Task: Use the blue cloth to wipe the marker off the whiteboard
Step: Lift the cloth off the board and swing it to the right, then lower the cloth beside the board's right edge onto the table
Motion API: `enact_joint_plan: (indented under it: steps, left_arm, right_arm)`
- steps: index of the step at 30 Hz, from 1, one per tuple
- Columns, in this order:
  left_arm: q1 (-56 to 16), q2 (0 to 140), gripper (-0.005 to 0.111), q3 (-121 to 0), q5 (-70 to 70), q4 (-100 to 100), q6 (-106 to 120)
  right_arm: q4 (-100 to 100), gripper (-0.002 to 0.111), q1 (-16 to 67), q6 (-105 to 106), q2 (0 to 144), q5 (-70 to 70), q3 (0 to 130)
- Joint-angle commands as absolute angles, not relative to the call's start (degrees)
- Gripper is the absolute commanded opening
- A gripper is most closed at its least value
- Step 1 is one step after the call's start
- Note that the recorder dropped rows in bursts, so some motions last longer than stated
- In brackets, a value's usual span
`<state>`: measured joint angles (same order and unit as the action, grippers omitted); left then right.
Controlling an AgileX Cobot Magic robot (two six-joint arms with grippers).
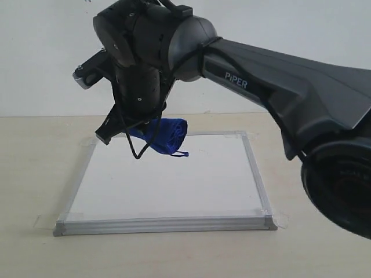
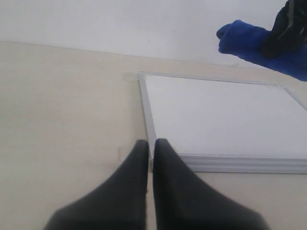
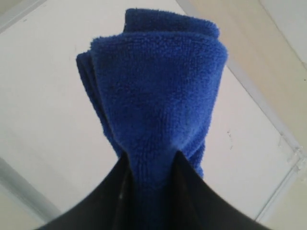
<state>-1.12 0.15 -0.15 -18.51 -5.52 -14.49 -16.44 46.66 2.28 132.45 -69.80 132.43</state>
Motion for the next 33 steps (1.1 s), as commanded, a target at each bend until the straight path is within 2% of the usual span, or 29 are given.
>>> enact_joint_plan:
  steps: [1, 6, 15, 22, 33]
  left_arm:
    - [-1.24, 0.00, 0.004, 0.00, -18.00, -5.54, -15.05]
    - [-1.24, 0.00, 0.004, 0.00, -18.00, -5.54, -15.05]
    - [-1.24, 0.00, 0.004, 0.00, -18.00, -5.54, -15.05]
    - [-1.24, 0.00, 0.004, 0.00, -18.00, -5.54, -15.05]
    - [-1.24, 0.00, 0.004, 0.00, -18.00, -5.54, -15.05]
  right_arm:
    - [-13.29, -0.001, 46.82, 0.89, 128.28, -69.96, 129.79]
    - [-13.75, -0.001, 46.82, -2.20, 123.24, -69.96, 119.73]
    - [-18.64, -0.001, 45.50, -9.98, 109.38, -56.19, 93.52]
    - [-19.93, -0.001, 37.50, -16.34, 100.93, -48.05, 80.57]
    - [-19.87, -0.001, 23.18, -26.71, 100.81, -35.26, 72.68]
